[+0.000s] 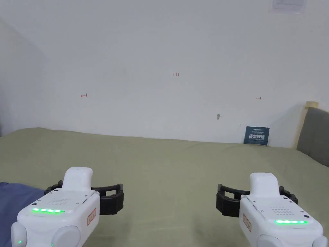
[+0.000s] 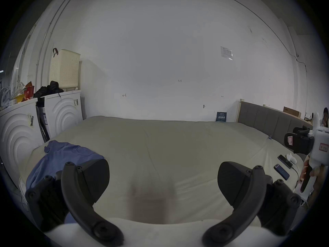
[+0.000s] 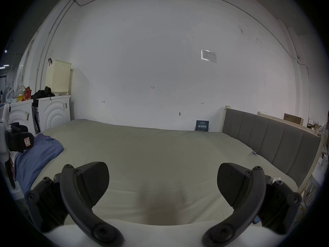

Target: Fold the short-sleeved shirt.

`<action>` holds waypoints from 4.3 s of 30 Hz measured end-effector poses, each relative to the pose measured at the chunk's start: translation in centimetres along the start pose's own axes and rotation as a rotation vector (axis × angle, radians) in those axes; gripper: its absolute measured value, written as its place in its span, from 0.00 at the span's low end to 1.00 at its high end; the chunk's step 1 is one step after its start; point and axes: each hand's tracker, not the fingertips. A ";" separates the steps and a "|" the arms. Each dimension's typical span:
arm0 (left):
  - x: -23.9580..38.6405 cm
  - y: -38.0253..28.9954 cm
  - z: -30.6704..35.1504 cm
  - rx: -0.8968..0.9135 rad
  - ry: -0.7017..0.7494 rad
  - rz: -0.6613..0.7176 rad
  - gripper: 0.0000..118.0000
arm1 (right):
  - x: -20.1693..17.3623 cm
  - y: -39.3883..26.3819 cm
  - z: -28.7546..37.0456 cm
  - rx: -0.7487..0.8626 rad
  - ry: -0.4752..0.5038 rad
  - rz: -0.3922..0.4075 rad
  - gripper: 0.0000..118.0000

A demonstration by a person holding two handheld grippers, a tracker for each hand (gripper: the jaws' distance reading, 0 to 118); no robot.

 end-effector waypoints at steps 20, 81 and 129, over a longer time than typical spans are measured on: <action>-2.3 3.9 0.3 0.089 0.056 -0.040 0.00 | -1.3 4.3 0.3 0.025 -0.024 -0.024 0.00; -39.4 -2.9 -27.0 -0.984 0.142 0.183 0.01 | -34.0 -2.4 -15.3 -0.101 0.620 0.102 0.00; 23.1 3.0 -20.7 -0.760 -0.854 -0.008 0.80 | 9.2 0.5 -4.6 -0.179 -0.205 -0.031 0.00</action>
